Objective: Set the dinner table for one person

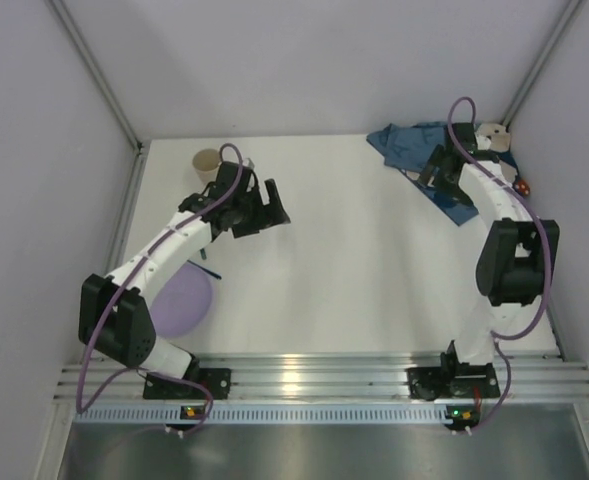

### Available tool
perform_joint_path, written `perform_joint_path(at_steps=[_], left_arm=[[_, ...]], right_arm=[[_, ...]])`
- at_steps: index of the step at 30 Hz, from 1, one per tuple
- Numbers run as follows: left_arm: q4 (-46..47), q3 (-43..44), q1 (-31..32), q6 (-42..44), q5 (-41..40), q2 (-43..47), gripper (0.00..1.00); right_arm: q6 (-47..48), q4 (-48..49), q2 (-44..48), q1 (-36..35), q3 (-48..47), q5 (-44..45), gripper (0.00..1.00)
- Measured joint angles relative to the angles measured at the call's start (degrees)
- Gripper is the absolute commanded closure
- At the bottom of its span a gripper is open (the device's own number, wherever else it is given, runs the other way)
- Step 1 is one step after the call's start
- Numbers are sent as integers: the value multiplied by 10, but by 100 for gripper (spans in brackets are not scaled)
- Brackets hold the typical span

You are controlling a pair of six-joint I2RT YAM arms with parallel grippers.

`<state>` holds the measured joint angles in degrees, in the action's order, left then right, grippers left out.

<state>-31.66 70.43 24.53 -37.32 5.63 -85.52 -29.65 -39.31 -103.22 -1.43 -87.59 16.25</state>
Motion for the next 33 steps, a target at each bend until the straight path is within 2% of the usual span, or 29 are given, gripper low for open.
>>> perform_joint_path(at_steps=[4,9,18,22,26,27,29,31,33], left_arm=[[-26,-3,2,2,-10,33,8],[-62,-4,2,9,-25,67,9],[-115,-15,3,3,-48,97,12],[-132,-29,5,-9,-63,113,12],[-145,-42,7,-22,-76,134,13],[-146,-47,7,-25,-79,139,13],[-149,-62,7,-34,-86,153,13],[-152,-75,7,-40,-90,165,13],[-158,-83,7,-46,-94,175,13]], right_arm=[[-3,1,-65,40,-24,7,0],[-27,6,-93,80,-17,14,3],[-56,40,-141,110,-3,-15,17],[-62,47,-161,110,-7,-20,27],[-61,47,-168,110,-16,-22,52],[-59,47,-170,110,-19,-22,64],[-58,49,-175,110,-25,-22,77],[-53,54,-178,110,-28,-23,97],[-53,57,-182,109,-33,-29,100]])
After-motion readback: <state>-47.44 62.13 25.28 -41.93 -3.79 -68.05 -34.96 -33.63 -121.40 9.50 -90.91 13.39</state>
